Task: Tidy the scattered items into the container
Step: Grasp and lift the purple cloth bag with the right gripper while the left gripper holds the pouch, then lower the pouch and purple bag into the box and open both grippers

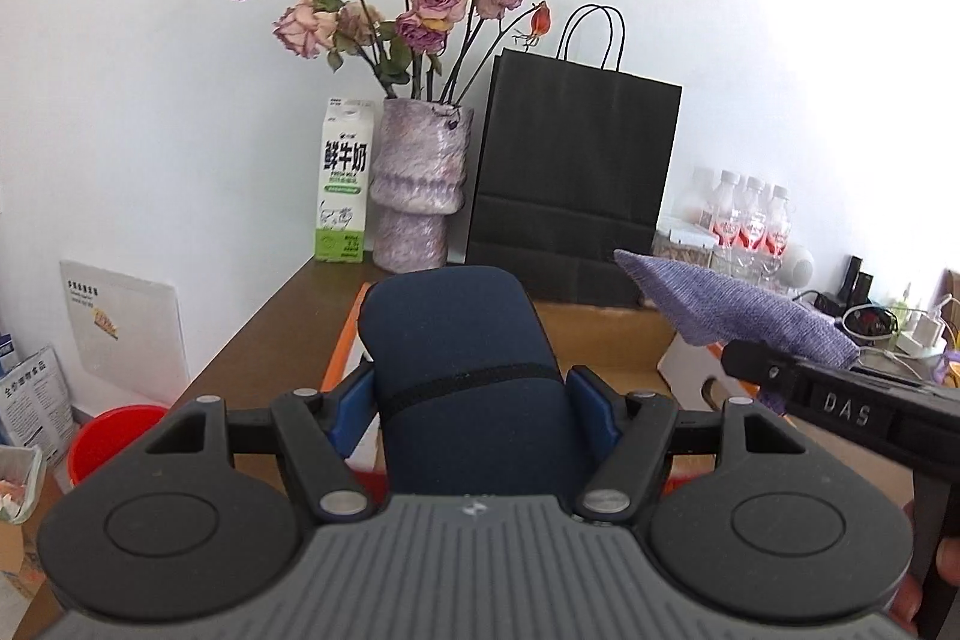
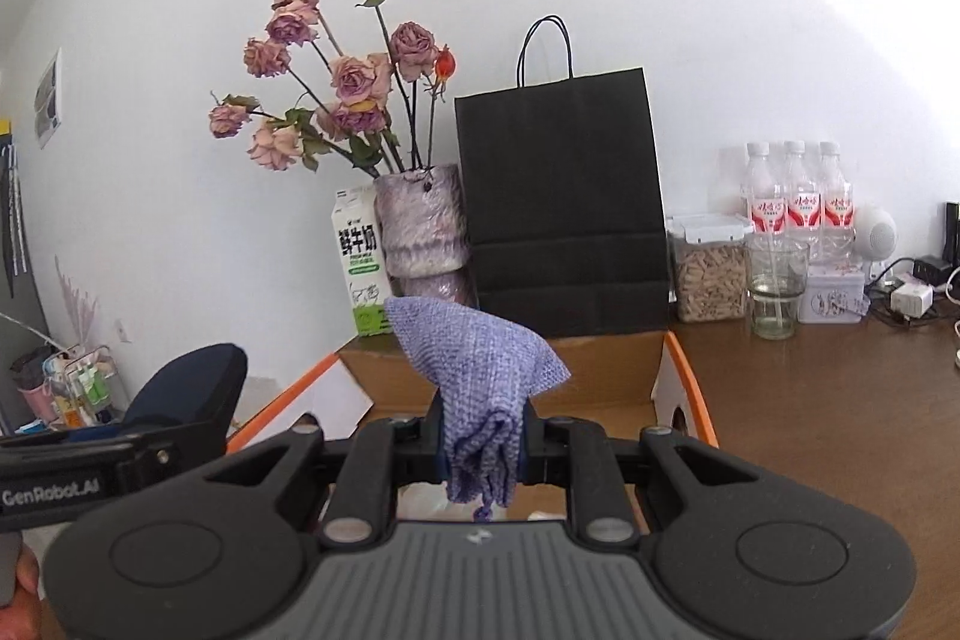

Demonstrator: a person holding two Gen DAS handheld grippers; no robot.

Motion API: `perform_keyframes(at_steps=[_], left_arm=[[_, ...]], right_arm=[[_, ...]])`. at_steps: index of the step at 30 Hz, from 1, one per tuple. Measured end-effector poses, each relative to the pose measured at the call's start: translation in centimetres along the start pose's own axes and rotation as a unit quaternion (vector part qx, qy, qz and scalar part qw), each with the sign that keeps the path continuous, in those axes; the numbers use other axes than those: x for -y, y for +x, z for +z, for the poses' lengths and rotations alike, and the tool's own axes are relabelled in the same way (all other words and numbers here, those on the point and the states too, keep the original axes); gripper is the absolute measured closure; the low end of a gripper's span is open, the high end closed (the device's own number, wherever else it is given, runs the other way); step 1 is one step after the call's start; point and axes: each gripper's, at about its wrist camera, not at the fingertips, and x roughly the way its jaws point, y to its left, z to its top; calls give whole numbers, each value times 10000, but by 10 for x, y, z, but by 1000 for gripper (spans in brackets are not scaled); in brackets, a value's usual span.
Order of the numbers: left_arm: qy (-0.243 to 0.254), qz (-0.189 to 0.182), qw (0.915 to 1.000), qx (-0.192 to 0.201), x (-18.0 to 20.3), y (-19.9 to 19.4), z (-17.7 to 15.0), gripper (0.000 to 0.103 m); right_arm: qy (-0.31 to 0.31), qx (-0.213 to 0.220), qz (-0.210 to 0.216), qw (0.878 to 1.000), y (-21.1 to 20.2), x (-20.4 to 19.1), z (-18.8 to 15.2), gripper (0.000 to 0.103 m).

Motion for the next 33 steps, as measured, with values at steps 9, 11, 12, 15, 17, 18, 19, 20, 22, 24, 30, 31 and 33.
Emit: perform_keyframes(at_steps=[9,11,12,15,17,18,19,20,22,24,30,31,33], left_arm=[[104,208,9997,4,11,80,4,34],[103,208,9996,-166,9,88,-4,34],[124,236,9993,-251,8,90,-7,34],[173,285,9989,-329,7,92,-14,36],[196,310,9988,-330,7,91,-16,36],[222,318,9988,-313,8,91,-16,36],[243,324,9987,-296,8,90,-17,36],[263,338,9987,-283,9,89,-17,36],[278,388,9985,-265,9,89,-17,34],[282,540,9980,-150,10,85,-18,24],[280,812,9958,307,10,69,-16,0],[268,804,9960,299,10,69,-16,0],[285,845,9957,266,10,69,-16,0]], right_arm=[[90,-182,-212,9996,53,18,0,85],[148,-265,-263,9992,57,22,-4,85],[164,-293,-275,9991,59,23,-6,85],[134,-342,-293,9989,61,21,-9,85],[82,-348,-303,9989,60,19,-12,85],[56,-350,-313,9989,60,18,-13,85],[31,-351,-326,9988,60,17,-13,85],[8,-359,-343,9988,60,17,-14,85],[-4,-391,-364,9986,61,16,-14,81],[-35,-420,-433,9982,61,16,-16,61],[-318,-140,-618,9975,48,6,-17,0],[-330,-127,-606,9975,47,4,-17,0],[-366,-145,-596,9974,47,3,-17,0]])
